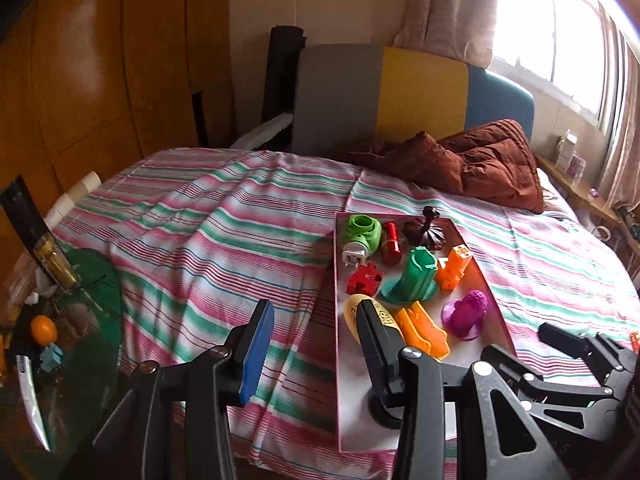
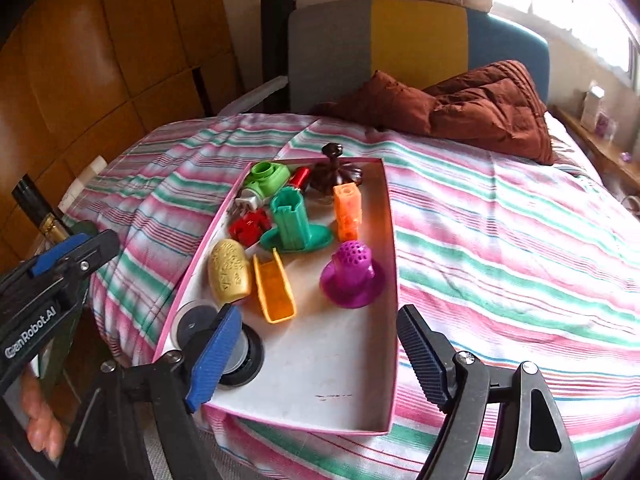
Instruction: Organize rigid objects
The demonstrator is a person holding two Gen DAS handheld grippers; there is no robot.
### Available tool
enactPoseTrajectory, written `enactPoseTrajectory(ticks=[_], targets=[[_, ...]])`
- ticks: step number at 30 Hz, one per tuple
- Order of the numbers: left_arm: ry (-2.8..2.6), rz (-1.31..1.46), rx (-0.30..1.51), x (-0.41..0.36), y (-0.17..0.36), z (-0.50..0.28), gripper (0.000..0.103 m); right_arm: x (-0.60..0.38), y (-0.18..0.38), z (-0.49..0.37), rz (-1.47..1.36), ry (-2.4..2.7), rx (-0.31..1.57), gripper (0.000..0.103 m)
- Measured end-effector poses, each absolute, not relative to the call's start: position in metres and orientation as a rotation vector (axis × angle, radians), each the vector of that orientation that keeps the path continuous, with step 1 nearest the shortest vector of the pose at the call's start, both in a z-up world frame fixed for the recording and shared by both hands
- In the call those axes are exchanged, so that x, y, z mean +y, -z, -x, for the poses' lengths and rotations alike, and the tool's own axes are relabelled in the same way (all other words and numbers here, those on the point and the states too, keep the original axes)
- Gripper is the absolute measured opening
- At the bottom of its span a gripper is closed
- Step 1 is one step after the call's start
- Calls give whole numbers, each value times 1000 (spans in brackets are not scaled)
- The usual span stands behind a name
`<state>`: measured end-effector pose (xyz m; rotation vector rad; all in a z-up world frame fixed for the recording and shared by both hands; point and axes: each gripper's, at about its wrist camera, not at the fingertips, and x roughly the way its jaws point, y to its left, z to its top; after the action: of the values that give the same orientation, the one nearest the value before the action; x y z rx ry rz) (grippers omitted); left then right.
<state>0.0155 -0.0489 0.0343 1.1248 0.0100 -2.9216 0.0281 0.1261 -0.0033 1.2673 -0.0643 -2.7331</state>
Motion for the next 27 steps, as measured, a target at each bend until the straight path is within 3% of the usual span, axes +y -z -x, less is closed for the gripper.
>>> enactPoseTrajectory(ticks=[18, 27], targets=[[2844, -1096, -100, -42, -33, -20, 43, 128, 7, -24, -1310, 2749, -80, 83], [2858, -1172, -70, -41, -30, -19, 43, 128, 7, -22, -1314, 2754, -89, 83]])
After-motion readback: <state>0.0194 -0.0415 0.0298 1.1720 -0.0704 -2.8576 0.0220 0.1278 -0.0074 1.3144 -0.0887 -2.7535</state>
